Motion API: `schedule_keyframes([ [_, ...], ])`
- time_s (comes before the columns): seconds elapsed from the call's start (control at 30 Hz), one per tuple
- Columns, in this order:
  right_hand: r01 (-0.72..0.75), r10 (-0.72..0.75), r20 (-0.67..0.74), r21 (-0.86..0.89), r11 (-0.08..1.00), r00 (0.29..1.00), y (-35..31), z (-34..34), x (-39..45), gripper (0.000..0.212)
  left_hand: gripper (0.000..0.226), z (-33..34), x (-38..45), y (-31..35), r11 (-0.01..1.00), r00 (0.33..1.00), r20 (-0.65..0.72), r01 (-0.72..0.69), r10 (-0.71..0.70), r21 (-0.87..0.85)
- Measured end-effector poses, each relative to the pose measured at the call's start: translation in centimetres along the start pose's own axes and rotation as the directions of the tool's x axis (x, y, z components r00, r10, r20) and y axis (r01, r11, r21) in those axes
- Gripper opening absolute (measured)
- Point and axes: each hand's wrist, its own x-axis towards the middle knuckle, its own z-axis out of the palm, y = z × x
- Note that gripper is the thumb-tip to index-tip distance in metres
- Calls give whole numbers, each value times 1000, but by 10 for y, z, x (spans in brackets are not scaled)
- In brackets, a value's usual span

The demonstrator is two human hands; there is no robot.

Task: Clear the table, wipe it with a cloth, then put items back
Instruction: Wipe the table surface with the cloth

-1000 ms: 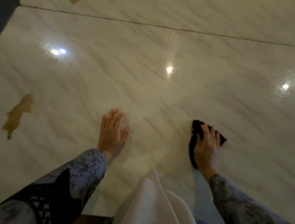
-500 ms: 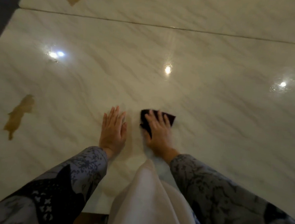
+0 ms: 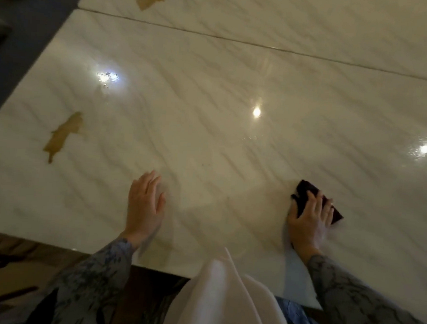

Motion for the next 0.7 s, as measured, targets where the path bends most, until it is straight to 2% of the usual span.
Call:
schedule_keyframes([
  [0.13, -256, 256, 26, -9, 967, 966, -50, 10, 5, 59, 64, -1, -45, -5, 974, 978, 81, 181, -194, 138],
  [0.2, -276, 277, 65, -18, 961, 959, -84, 16, 4, 62, 69, -1, -56, -5, 966, 972, 89, 201, -218, 165],
  [0.3, -45, 49, 101, -48, 998, 994, -132, 37, -13, 61, 69, -2, -58, -2, 961, 972, 84, 200, -219, 190],
  [0.37, 166, -159, 139, -39, 985, 977, -158, 51, -33, 61, 69, -3, -56, -1, 957, 971, 82, 205, -225, 204],
  [0.4, 283, -277, 160, -16, 959, 947, -168, 56, -44, 61, 68, -2, -56, -1, 956, 970, 82, 207, -228, 210],
  [0.47, 540, -526, 242, 9, 842, 816, -178, 61, -67, 57, 67, -2, -56, -1, 955, 969, 80, 211, -232, 207],
  [0.53, 753, -732, 293, 57, 655, 615, -174, 64, -87, 56, 66, -1, -56, 0, 957, 970, 69, 216, -233, 193],
  [0.6, 874, -847, 307, 87, 478, 433, -160, 64, -100, 55, 64, -2, -56, 1, 959, 972, 66, 211, -227, 189],
  [0.7, 949, -910, 317, 77, 305, 266, -122, 61, -104, 57, 66, -5, -57, 1, 962, 972, 78, 205, -222, 180],
])
